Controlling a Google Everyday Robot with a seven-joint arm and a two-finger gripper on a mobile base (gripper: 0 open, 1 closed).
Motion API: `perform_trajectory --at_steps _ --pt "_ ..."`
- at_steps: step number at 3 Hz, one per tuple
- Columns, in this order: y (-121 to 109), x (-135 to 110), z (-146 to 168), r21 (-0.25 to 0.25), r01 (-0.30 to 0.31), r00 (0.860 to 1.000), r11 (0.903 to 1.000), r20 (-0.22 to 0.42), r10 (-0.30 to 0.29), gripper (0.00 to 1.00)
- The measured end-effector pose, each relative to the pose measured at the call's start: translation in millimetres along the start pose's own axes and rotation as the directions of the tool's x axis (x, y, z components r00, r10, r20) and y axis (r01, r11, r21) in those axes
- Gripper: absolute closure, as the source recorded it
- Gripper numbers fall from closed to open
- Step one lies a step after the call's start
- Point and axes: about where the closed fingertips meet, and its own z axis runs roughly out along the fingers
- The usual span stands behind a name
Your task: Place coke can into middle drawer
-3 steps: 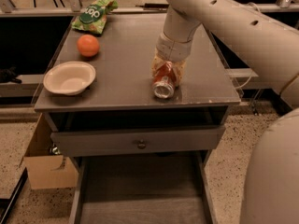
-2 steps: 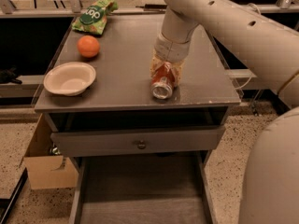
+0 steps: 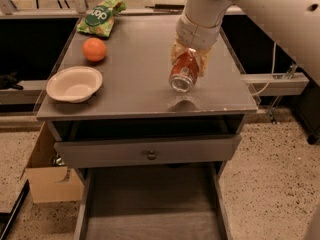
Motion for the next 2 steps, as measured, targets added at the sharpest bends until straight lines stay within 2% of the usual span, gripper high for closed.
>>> perform_trajectory --at_steps 1,2 --pt "-0.5 -0.8 -7.1 0.005 0.001 1.0 1.0 -0.01 -0.001 1.0" --pt "11.9 -12.1 7.9 -0.018 -0.002 1.0 0.9998 0.006 0.003 1.0"
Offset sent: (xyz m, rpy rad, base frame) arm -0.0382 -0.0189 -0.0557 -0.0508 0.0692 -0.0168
